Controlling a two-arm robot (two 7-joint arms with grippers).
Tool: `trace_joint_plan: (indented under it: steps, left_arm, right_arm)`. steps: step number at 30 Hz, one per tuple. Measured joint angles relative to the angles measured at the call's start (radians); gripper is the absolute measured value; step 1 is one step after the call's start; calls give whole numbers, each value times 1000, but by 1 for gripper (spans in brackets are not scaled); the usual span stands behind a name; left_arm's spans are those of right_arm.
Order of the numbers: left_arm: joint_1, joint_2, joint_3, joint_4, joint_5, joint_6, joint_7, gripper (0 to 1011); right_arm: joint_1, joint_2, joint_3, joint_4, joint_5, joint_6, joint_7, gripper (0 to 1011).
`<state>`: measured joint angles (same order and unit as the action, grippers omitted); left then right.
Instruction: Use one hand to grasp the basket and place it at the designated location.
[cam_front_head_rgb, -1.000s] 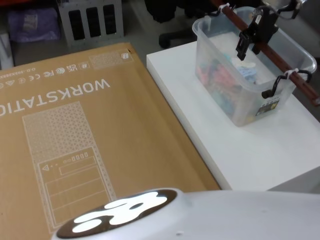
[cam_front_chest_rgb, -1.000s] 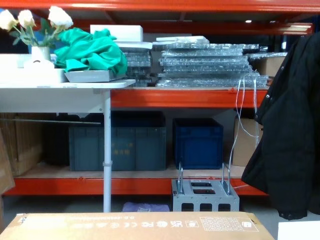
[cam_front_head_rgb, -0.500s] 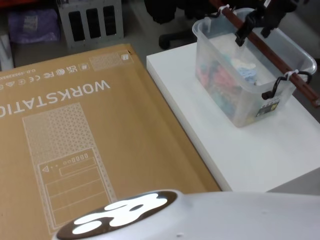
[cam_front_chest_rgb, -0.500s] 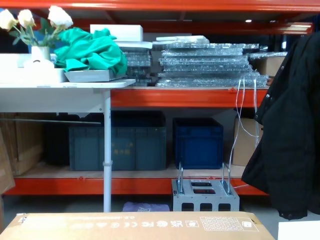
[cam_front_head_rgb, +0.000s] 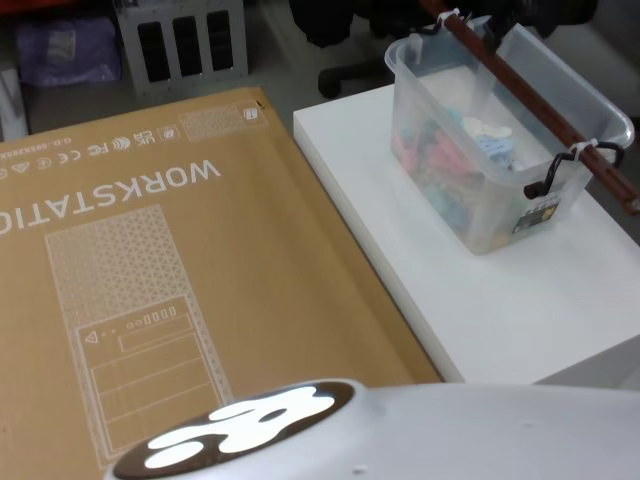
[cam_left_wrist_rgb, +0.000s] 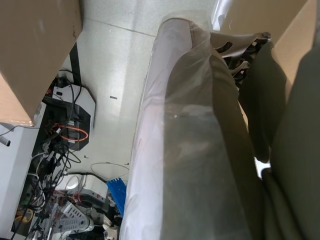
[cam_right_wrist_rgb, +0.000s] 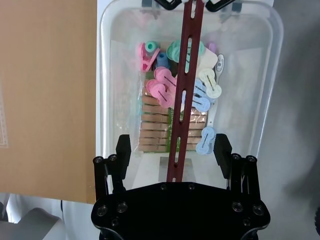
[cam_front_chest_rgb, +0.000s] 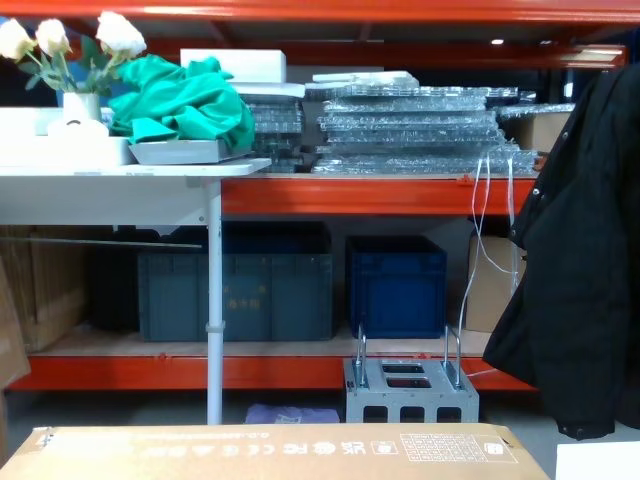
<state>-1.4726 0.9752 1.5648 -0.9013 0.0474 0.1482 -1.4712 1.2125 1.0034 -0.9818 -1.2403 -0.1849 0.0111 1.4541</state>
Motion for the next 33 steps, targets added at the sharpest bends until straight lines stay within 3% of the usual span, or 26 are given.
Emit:
trace_joint_plan:
  steps: [15, 33]
  left_arm:
    - [0, 0, 0, 0, 0, 0, 0, 0]
    - [0, 0, 0, 0, 0, 0, 0, 0]
  right_arm:
    - [0, 45, 59, -51, 14, 19, -5, 1000]
    - [0, 43, 68, -50, 10, 21, 0, 1000]
